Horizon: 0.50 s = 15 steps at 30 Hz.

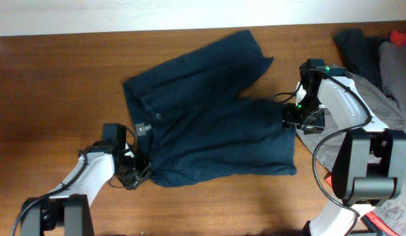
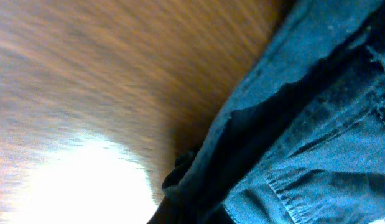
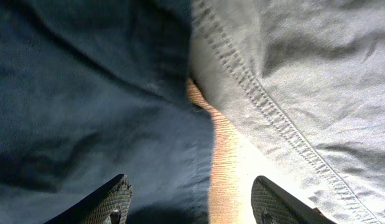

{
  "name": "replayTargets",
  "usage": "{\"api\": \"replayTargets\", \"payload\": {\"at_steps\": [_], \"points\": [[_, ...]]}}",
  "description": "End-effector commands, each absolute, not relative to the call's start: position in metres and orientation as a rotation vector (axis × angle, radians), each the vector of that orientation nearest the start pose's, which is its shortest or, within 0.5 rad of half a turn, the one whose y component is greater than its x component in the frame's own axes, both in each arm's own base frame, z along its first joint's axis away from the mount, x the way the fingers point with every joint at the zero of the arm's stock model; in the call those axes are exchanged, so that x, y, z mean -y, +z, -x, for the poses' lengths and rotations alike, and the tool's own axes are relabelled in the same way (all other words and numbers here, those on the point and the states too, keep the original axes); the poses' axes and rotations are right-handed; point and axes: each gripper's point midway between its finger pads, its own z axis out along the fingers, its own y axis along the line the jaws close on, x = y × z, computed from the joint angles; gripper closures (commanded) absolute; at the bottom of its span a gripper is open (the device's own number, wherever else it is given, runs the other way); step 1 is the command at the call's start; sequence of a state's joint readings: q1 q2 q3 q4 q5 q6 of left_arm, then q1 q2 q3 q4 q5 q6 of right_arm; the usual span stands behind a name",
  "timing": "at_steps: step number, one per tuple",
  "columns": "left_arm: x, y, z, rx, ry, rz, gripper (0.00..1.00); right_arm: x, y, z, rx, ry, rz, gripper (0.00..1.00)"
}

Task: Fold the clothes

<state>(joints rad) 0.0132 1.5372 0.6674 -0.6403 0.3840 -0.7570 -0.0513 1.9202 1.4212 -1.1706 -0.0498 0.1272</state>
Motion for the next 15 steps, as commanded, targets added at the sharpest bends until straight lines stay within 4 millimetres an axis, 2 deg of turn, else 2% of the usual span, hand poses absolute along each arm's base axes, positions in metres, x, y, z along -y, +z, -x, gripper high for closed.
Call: {"api": "replayTargets", "payload": {"at_steps": [1,2,3,5,9,13,15], "points": [[0.018,0.009,-0.248,-2.813,-0.458,1.18,0.96,0.002,0.058,-0.328,-3.239,0.127,-0.3,0.33],[0.01,0.017,-0.257,-2.774,-0.446,1.171,0.96,-0.002,0.06,-0.324,-3.256,0.156,-0.305,0.33],[0.003,0.027,-0.266,-2.729,-0.451,1.165,0.96,-0.014,0.064,-0.308,-3.323,0.266,-0.327,0.33],[0.002,0.031,-0.27,-2.712,-0.454,1.159,0.94,-0.032,0.07,-0.282,-3.42,0.406,-0.358,0.34],[0.002,0.031,-0.271,-2.707,-0.455,1.157,0.94,-0.058,0.069,-0.263,-3.475,0.579,-0.361,0.34],[-0.001,0.032,-0.275,-2.69,-0.439,1.148,0.9,-0.083,0.058,-0.238,-3.558,0.598,-0.261,0.36],[-0.004,0.031,-0.276,-2.684,-0.422,1.146,0.88,-0.091,0.049,-0.227,-3.589,0.561,-0.281,0.38]]}}
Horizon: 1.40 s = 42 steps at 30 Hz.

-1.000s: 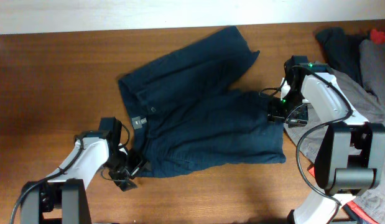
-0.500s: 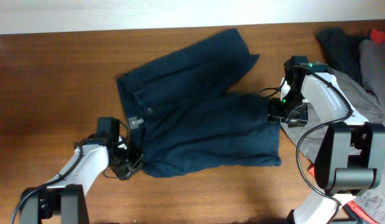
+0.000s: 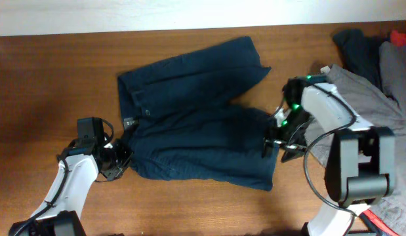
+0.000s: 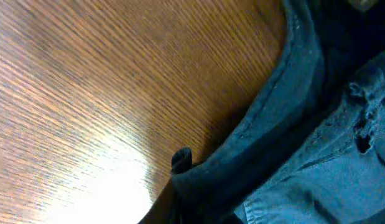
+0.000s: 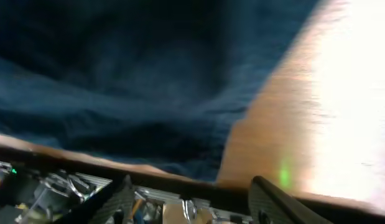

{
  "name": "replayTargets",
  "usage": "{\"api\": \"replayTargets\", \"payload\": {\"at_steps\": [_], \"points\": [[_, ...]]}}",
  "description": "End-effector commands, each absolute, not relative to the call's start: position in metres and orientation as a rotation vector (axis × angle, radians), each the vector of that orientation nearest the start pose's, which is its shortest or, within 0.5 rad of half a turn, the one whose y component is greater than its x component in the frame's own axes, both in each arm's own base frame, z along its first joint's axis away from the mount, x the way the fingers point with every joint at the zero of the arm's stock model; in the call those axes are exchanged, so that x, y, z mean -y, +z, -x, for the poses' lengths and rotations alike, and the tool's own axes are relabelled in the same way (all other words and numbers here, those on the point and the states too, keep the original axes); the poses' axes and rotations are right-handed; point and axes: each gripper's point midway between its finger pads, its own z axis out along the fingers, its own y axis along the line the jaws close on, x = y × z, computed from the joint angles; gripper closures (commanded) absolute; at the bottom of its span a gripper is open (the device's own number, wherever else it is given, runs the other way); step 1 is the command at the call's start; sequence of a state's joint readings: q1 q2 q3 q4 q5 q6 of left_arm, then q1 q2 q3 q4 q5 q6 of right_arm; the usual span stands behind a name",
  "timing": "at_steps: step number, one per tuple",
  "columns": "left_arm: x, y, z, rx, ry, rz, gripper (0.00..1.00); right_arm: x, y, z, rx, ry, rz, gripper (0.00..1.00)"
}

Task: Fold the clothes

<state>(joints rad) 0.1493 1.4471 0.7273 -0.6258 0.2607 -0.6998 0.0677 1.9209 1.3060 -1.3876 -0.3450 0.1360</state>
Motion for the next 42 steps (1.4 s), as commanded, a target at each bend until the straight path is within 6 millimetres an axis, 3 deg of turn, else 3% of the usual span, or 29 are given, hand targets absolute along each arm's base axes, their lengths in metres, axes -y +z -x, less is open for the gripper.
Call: {"api": "replayTargets", "payload": {"at_steps": [1,5,9,14,18,21,25,27,31,35,42], "points": [[-0.005,0.031,-0.276,-2.682,-0.414,1.146,0.87,-0.093,0.046,-0.224,-3.592,0.546,-0.311,0.38],[-0.006,0.031,-0.276,-2.684,-0.401,1.14,0.87,-0.086,0.05,-0.212,-3.488,0.434,-0.506,0.39],[-0.006,0.031,-0.275,-2.699,-0.397,1.113,0.83,-0.091,0.073,-0.196,-3.314,0.425,-0.474,0.36],[-0.006,0.03,-0.273,-2.704,-0.395,1.116,0.82,-0.108,0.057,-0.168,-3.308,0.387,-0.46,0.36],[-0.005,0.029,-0.269,-2.722,-0.39,1.125,0.82,-0.119,0.039,-0.166,-3.275,0.322,-0.338,0.37],[-0.004,0.028,-0.265,-2.75,-0.382,1.087,0.82,-0.114,0.033,-0.187,-3.142,0.11,-0.204,0.34],[-0.004,0.027,-0.261,-2.766,-0.379,1.097,0.82,-0.117,0.033,-0.195,-3.086,0.054,-0.09,0.32],[-0.003,0.027,-0.257,-2.779,-0.375,1.105,0.82,-0.112,0.033,-0.202,-3.044,-0.018,0.103,0.32],[-0.003,0.026,-0.257,-2.782,-0.374,1.106,0.82,-0.108,0.032,-0.193,-3.077,-0.046,0.215,0.32],[-0.003,0.026,-0.257,-2.781,-0.374,1.105,0.82,-0.115,0.031,-0.18,-3.117,0.04,0.399,0.31],[-0.003,0.026,-0.257,-2.781,-0.374,1.106,0.82,-0.122,0.03,-0.174,-3.136,0.112,0.422,0.26]]}}
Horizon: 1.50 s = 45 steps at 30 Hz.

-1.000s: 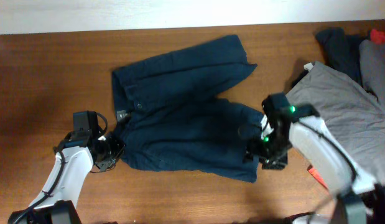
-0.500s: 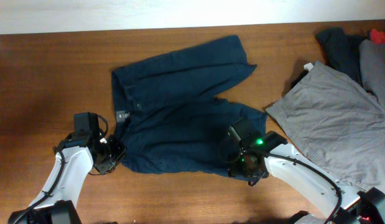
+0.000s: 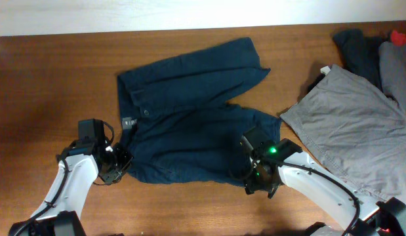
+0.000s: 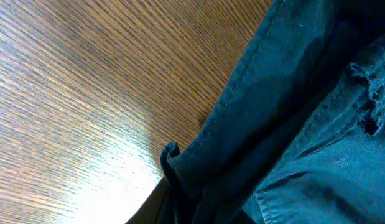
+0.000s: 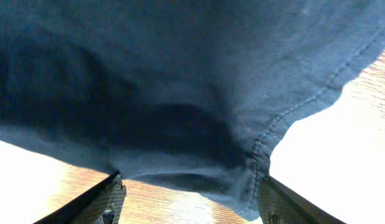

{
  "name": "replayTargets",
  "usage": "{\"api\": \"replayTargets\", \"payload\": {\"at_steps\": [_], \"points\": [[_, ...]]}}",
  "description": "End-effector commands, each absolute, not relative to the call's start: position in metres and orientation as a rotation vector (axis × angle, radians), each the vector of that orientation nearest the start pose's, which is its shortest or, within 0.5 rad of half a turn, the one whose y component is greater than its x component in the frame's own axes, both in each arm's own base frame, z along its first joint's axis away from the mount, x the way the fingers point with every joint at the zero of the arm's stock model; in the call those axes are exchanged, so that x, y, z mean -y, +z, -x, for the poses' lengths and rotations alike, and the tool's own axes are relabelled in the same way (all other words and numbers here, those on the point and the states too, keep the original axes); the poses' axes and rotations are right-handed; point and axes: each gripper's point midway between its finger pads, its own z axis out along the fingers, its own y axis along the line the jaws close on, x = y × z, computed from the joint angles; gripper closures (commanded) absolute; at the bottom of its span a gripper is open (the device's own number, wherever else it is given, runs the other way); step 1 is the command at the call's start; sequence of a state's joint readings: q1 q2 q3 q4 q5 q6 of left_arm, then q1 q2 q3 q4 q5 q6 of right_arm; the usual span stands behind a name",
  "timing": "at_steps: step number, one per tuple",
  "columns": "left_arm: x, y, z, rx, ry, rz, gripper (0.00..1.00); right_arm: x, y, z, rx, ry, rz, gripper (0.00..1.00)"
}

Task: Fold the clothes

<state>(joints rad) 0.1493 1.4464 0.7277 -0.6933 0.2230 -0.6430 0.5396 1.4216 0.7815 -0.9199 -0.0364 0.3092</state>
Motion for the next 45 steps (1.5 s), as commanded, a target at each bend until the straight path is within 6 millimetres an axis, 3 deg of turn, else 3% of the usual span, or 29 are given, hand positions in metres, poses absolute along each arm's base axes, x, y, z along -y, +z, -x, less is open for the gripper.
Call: {"api": "replayTargets", "payload": {"at_steps": [1,6,16,22,30,32,33,34,36,37,39,43,45], "points": [[-0.003,0.026,-0.257,-2.782,-0.374,1.106,0.82,-0.122,0.03,-0.174,-3.136,0.112,0.422,0.25],[-0.003,0.027,-0.257,-2.781,-0.374,1.106,0.82,-0.132,0.031,-0.168,-3.162,0.213,0.423,0.24],[-0.003,0.027,-0.258,-2.778,-0.376,1.105,0.81,-0.128,0.015,-0.152,-3.278,0.194,0.401,0.18],[-0.002,0.027,-0.258,-2.779,-0.386,1.104,0.81,-0.123,-0.002,-0.14,-3.405,0.114,0.266,0.13],[-0.002,0.027,-0.258,-2.779,-0.386,1.104,0.81,-0.132,-0.01,-0.158,-3.347,0.143,0.138,0.14],[-0.002,0.027,-0.258,-2.779,-0.386,1.104,0.81,-0.136,-0.011,-0.165,-3.314,0.164,0.142,0.24],[-0.002,0.027,-0.258,-2.779,-0.386,1.104,0.81,-0.137,-0.011,-0.167,-3.304,0.172,0.143,0.42],[-0.002,0.027,-0.258,-2.779,-0.386,1.104,0.81,-0.137,-0.011,-0.168,-3.301,0.173,0.143,0.53],[-0.002,0.027,-0.258,-2.779,-0.386,1.104,0.81,-0.137,-0.011,-0.169,-3.298,0.17,0.144,0.65],[-0.002,0.027,-0.258,-2.779,-0.386,1.104,0.81,-0.137,-0.011,-0.169,-3.298,0.171,0.143,0.81],[-0.002,0.027,-0.258,-2.779,-0.386,1.104,0.81,-0.137,-0.01,-0.169,-3.302,0.167,0.141,0.96],[-0.003,0.032,-0.261,-2.779,-0.384,1.036,1.0,-0.121,0.007,-0.173,-3.312,0.024,0.053,0.96],[-0.005,0.044,-0.265,-2.772,-0.37,0.966,1.0,-0.11,0.023,-0.183,-3.278,-0.058,0.031,0.96]]}}
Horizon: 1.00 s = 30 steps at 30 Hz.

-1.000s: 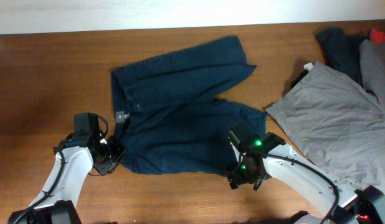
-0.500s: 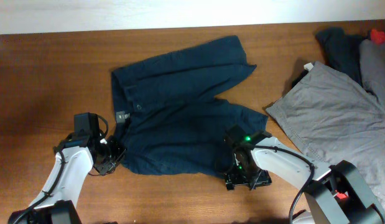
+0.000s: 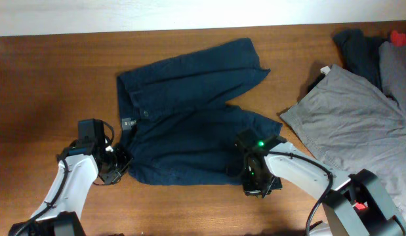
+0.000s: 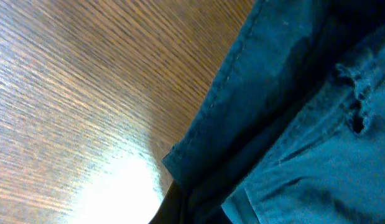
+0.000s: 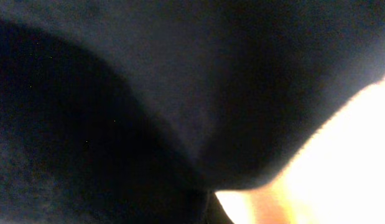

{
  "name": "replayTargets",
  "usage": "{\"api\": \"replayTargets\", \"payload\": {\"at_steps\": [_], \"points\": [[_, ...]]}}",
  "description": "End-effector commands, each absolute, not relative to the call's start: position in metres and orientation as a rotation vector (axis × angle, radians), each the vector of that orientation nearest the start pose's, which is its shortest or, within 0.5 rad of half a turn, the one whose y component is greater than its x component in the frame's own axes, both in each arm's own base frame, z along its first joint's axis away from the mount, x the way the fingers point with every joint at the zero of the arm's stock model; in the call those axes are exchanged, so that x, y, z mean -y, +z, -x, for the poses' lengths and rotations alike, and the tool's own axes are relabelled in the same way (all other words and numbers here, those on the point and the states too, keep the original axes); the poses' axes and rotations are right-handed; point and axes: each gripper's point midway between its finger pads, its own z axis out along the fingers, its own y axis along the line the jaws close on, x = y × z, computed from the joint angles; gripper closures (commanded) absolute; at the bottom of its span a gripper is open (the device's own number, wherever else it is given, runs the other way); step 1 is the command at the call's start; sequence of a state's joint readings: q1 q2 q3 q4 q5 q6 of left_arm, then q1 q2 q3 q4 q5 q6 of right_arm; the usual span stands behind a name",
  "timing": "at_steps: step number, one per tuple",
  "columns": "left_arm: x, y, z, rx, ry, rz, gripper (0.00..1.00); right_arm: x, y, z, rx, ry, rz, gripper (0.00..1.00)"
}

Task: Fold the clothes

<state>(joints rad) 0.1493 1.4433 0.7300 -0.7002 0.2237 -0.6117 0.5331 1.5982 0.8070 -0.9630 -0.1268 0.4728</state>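
Dark blue shorts [image 3: 189, 111] lie spread on the wooden table [image 3: 45, 85], waistband to the left and legs to the right. My left gripper [image 3: 116, 165] is shut on the near corner of the waistband; in the left wrist view that corner of the shorts [image 4: 304, 124] runs down into the left gripper [image 4: 180, 214]. My right gripper [image 3: 254, 180] sits at the near right leg hem. Dark cloth of the shorts [image 5: 148, 93] fills the right wrist view, and the right gripper [image 5: 208, 208] has closed on it, with its fingers hidden by the cloth.
A grey garment [image 3: 347, 124] lies to the right of the shorts, reaching the table's right edge. Darker clothes [image 3: 360, 46] and something red [image 3: 401, 38] are piled in the far right corner. A white strip runs along the table's back edge.
My right gripper stood open around the near right leg hem; now it is shut on that hem and cloth covers its view. The left gripper and the shorts have barely moved.
First the left gripper held the waistband corner and the right gripper stood open at the leg hem beside the grey garment. Then the shorts lay further left. Later the right gripper was open at the near right hem. Now it grips that hem.
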Motion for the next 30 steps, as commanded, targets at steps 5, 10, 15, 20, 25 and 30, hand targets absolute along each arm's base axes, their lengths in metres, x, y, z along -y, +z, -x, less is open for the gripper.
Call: {"api": "replayTargets", "payload": {"at_steps": [5,10,15,20,25,30], "points": [[-0.034,0.111,-0.269,-2.627,-0.236,0.955,1.0,-0.093,0.097,-0.227,-3.05,-0.071,-0.075,0.96],[-0.046,0.151,-0.259,-2.508,-0.235,0.98,1.0,-0.079,0.15,-0.251,-2.876,-0.089,-0.115,0.96],[-0.038,0.163,-0.236,-2.513,-0.253,0.98,1.0,-0.055,0.224,-0.296,-2.573,-0.238,-0.191,0.96],[-0.051,0.198,-0.247,-2.369,-0.205,0.974,1.0,-0.057,0.275,-0.358,-2.293,-0.24,-0.053,0.96],[-0.066,0.22,-0.273,-2.184,-0.218,1.068,1.0,-0.064,0.289,-0.424,-2.146,-0.093,0.056,0.96],[-0.077,0.213,-0.311,-2.148,-0.219,1.052,1.0,-0.073,0.268,-0.469,-2.162,-0.094,0.171,0.96]]}}
